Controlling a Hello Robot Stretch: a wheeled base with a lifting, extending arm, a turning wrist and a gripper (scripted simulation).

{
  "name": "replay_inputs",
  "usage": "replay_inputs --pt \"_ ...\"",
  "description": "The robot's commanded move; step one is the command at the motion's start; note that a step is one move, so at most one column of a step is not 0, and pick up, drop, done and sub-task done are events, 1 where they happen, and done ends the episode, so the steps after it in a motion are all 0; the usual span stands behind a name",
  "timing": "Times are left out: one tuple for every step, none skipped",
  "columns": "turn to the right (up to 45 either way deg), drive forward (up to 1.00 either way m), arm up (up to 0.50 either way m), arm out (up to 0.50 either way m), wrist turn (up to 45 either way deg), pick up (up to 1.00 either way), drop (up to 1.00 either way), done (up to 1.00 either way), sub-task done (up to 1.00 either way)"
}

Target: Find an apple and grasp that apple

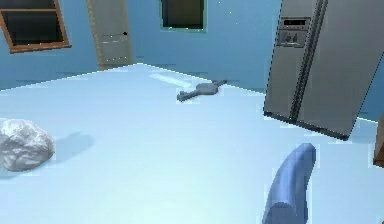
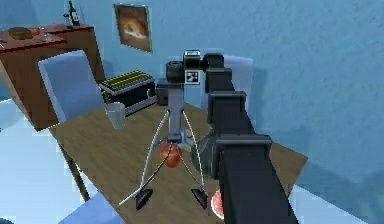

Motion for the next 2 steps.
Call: replay_inputs --pt "0.0 0.00 0.00 0.00 45.0 0.00 0.00 0.00 0.00" --pt "0.0 0.00 0.00 0.00 45.0 0.00 0.00 0.00 0.00"
